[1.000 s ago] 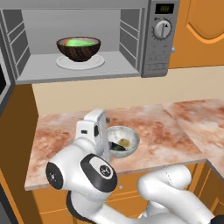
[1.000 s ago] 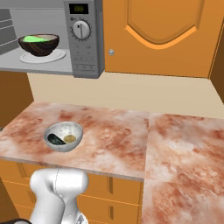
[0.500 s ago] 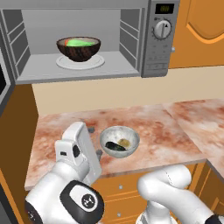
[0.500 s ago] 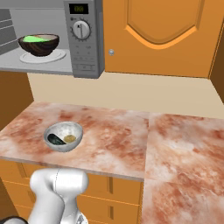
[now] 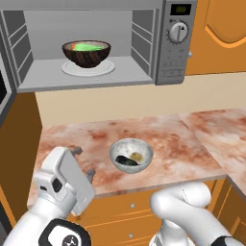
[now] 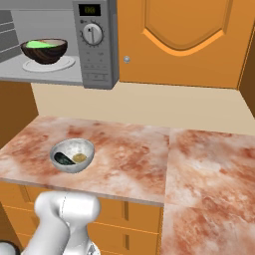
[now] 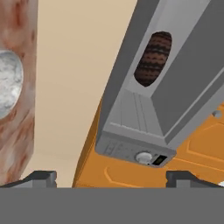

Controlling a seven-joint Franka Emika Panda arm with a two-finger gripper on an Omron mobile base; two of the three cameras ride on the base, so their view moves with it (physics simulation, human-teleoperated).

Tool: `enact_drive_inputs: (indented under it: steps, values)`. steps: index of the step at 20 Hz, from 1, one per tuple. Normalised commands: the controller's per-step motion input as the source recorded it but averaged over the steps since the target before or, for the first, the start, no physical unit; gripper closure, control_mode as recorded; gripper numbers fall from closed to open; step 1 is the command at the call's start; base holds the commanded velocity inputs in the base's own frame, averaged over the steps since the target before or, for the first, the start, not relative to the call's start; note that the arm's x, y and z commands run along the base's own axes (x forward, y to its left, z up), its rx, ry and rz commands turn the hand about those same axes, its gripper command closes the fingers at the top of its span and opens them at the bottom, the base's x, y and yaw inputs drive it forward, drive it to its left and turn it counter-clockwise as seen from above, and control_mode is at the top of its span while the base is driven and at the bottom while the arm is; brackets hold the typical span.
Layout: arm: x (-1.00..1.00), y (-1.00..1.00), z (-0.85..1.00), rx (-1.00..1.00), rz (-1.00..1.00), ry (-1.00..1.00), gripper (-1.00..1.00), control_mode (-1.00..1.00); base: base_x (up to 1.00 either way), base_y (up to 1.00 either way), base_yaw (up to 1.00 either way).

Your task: Place the bowl containing the squash and corn in the microwave. Close the microwave door and press the start button to microwave the meal.

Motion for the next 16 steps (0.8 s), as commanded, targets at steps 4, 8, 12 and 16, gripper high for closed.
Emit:
enact_drive_inputs:
  steps: [4, 8, 12, 16]
  values:
    - [-0.07, 0.50, 0.02, -0.03, 0.00, -0.08, -1.00, -1.00, 0.00, 0.00, 0.00]
    - [-0.01, 0.42, 0.00, -0.09, -0.06, -0.01, -1.00, -1.00, 0.00, 0.00, 0.00]
    - [0.00, 0.29, 0.00, -0.10, -0.14, 0.00, -1.00, -1.00, 0.00, 0.00, 0.00]
    - [0.00, 0.30, -0.01, -0.09, -0.15, 0.00, -1.00, -1.00, 0.00, 0.00, 0.00]
